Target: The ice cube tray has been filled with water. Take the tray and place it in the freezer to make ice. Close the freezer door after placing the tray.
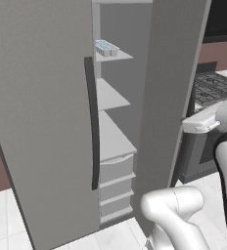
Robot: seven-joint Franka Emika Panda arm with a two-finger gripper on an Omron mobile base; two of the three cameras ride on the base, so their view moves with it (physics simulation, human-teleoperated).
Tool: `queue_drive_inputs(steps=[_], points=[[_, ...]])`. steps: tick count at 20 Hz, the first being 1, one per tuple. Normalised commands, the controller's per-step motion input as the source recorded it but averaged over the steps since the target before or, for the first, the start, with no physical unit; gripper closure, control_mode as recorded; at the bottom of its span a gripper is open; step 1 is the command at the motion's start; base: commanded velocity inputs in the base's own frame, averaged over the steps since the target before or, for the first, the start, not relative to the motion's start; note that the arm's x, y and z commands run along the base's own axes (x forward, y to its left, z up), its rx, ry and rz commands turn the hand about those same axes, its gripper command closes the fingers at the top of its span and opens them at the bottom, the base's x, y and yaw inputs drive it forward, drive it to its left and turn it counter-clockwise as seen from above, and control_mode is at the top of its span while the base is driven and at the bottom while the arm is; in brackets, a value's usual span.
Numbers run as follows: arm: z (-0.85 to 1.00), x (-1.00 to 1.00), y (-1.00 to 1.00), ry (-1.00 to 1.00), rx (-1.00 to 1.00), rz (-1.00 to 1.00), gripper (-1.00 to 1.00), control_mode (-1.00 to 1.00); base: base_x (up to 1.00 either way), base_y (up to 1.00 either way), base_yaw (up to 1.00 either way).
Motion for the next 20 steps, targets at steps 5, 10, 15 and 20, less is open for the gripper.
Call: queue_drive_inputs(steps=[5,10,15,20], points=[[0.12,-0.11,-1.0,-0.2,0.01,0.0,-1.0,-1.0,0.0,0.0,0.0],[0.04,0.35,-1.0,-0.05,0.11,0.0,-1.0,-1.0,0.0,0.0,0.0],[0.0,0.87,-0.88,0.0,0.17,0.05,-1.0,-1.0,0.0,0.0,0.0],[0.0,1.0,-0.6,0.01,0.21,0.12,-1.0,-1.0,0.0,0.0,0.0]])
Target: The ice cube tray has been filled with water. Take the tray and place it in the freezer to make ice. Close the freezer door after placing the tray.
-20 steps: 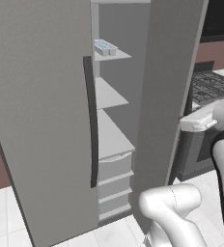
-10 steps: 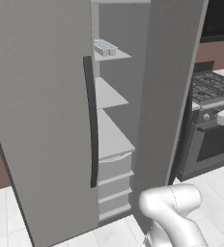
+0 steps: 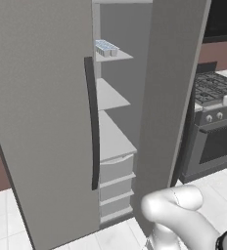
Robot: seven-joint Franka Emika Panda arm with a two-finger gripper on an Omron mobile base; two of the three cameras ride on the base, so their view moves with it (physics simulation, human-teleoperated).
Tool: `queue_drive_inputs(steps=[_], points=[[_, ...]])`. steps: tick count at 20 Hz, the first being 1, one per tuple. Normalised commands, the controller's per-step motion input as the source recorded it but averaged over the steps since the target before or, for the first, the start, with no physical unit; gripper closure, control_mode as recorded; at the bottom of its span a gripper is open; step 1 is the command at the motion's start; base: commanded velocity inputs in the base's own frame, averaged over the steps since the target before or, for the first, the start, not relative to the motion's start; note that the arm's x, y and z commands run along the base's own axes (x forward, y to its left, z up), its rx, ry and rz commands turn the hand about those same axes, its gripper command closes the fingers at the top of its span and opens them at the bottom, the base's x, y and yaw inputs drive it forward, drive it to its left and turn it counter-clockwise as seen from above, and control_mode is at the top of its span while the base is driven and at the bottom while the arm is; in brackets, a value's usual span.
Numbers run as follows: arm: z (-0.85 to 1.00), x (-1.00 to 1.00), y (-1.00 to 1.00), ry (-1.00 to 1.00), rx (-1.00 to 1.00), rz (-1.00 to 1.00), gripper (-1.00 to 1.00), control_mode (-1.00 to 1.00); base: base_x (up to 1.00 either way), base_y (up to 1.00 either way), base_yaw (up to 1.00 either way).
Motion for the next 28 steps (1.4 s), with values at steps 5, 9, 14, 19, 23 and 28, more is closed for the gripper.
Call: queue_drive_inputs(steps=[5,9,14,19,23,28], points=[[0.0,1.0,-0.14,0.06,0.16,0.13,-1.0,-1.0,0.0,0.0,0.0],[-0.08,1.0,-0.04,0.06,0.16,0.15,-1.0,-1.0,0.0,0.0,0.0],[-0.13,1.0,0.05,0.08,0.11,0.17,-1.0,-1.0,0.0,0.0,0.0],[-0.14,0.59,0.44,0.03,0.03,0.17,-1.0,-1.0,0.0,0.0,0.0],[-0.04,0.35,0.66,0.0,0.0,0.16,-1.0,-1.0,0.0,0.0,0.0],[0.0,0.06,0.73,0.0,0.0,0.15,-1.0,-1.0,0.0,0.0,0.0]])
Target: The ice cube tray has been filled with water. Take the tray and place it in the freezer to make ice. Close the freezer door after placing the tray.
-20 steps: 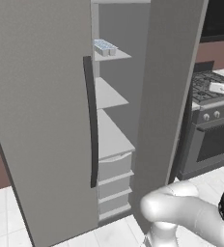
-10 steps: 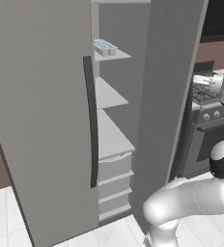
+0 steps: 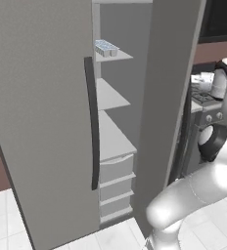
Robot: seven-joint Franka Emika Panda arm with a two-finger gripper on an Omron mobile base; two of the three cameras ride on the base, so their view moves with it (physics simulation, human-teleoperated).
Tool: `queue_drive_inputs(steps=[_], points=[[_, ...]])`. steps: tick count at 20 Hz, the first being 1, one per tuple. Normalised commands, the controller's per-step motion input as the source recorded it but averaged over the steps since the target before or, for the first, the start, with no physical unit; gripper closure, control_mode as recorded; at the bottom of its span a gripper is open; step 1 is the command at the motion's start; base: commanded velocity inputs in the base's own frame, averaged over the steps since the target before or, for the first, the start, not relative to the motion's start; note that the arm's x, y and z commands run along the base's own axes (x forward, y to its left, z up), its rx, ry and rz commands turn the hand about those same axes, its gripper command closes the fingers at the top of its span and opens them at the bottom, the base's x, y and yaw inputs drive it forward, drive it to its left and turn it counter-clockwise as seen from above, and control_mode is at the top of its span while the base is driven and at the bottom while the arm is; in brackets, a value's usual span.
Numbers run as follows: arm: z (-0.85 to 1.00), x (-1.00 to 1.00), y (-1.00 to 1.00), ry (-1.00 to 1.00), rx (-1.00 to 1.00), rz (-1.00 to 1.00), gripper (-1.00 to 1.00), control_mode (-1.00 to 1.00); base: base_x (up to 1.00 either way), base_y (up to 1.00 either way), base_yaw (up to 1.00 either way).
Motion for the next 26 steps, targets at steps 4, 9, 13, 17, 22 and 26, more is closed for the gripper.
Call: queue_drive_inputs(steps=[4,9,13,17,22,26], points=[[0.0,0.0,0.85,0.0,0.0,0.15,-1.0,-1.0,0.0,0.0,0.0],[0.0,0.0,0.99,0.0,0.0,0.14,-1.0,-1.0,0.0,0.0,0.0],[0.0,0.0,0.99,-0.01,0.0,0.13,-1.0,-1.0,0.0,0.0,0.0],[0.0,0.01,0.91,-0.01,0.0,0.09,-1.0,-1.0,0.0,0.0,0.0],[0.0,0.1,0.77,-0.08,0.0,0.01,-1.0,-1.0,0.0,0.0,0.0],[0.0,0.03,0.75,-0.18,0.0,-0.07,-1.0,-1.0,0.0,0.0,0.0]])
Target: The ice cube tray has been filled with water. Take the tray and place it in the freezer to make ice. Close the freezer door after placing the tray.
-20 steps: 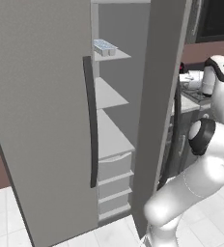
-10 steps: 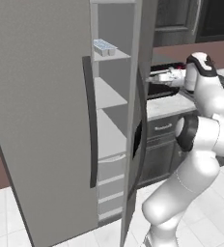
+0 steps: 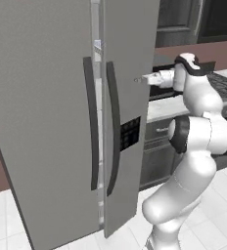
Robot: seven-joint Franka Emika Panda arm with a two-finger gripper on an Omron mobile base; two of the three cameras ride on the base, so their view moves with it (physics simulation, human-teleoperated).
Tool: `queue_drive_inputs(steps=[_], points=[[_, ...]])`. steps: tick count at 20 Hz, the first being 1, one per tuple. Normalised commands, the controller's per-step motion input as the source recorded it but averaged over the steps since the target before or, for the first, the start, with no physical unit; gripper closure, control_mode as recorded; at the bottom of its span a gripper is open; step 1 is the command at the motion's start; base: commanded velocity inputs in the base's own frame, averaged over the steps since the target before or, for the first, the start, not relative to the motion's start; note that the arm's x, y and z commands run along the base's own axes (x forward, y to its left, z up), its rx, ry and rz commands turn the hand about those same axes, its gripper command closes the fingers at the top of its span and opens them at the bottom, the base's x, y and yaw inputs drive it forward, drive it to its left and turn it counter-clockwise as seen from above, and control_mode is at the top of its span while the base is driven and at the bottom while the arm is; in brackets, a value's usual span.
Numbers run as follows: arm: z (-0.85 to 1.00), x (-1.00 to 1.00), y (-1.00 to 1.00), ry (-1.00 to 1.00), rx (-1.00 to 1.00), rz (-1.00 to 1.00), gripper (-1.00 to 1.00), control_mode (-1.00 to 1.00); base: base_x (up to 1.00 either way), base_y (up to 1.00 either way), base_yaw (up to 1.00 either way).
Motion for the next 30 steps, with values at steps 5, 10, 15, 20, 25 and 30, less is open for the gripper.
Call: queue_drive_inputs(steps=[5,10,15,20,25,30], points=[[0.0,0.0,0.83,-0.22,0.0,-0.27,-1.0,-1.0,0.0,0.0,0.0],[0.0,0.09,0.75,-0.15,0.0,-0.39,-1.0,-1.0,0.0,0.0,0.0],[0.08,0.53,0.62,-0.06,0.0,-0.44,-1.0,-1.0,0.0,0.0,0.0],[0.04,0.85,0.53,-0.01,0.0,-0.46,-1.0,-1.0,0.0,0.0,0.0],[0.09,0.85,0.25,0.0,0.0,-0.42,-1.0,-1.0,0.0,0.0,0.0],[0.18,0.38,0.01,0.03,0.01,-0.29,-1.0,-1.0,0.0,0.0,0.0]])
